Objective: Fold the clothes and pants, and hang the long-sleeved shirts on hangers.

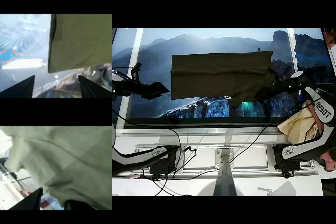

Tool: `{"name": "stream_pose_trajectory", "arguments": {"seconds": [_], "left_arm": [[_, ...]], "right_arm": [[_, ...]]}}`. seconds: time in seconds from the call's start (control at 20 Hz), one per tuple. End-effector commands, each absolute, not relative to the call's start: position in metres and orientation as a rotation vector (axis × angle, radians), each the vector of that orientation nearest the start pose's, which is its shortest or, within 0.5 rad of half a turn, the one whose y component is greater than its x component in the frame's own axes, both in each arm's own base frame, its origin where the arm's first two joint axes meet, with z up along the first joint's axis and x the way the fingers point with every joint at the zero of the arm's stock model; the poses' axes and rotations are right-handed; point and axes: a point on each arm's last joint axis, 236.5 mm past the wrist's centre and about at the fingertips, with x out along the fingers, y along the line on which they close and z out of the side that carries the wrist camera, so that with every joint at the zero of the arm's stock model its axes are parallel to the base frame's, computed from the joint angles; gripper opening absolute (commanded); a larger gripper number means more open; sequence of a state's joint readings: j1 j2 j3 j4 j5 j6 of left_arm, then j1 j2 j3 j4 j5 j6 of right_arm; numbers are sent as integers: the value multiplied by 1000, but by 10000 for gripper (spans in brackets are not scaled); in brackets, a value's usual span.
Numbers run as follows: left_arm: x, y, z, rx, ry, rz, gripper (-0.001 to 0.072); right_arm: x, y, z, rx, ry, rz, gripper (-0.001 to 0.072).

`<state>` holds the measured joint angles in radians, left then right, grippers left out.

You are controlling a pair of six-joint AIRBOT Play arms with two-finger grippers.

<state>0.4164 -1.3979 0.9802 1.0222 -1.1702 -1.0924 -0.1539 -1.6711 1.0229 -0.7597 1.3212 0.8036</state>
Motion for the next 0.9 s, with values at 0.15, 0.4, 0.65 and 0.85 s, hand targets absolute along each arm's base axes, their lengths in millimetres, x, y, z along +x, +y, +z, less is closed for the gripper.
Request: {"name": "stream_pose_trajectory", "arguments": {"seconds": [0.15, 0.4, 0.65, 0.85], "left_arm": [[348, 29, -68, -489, 1353, -235, 586], [342, 14, -84, -548, 1414, -274, 586], [343, -2, -105, -599, 1448, -318, 571], [345, 1, -106, -547, 1427, -357, 181]], "right_arm": [[335, 121, -65, 418, 1399, 853, 73], [335, 121, -65, 419, 1398, 851, 15], [335, 121, -65, 420, 1398, 850, 15], [335, 121, -65, 421, 1398, 849, 15]]}}
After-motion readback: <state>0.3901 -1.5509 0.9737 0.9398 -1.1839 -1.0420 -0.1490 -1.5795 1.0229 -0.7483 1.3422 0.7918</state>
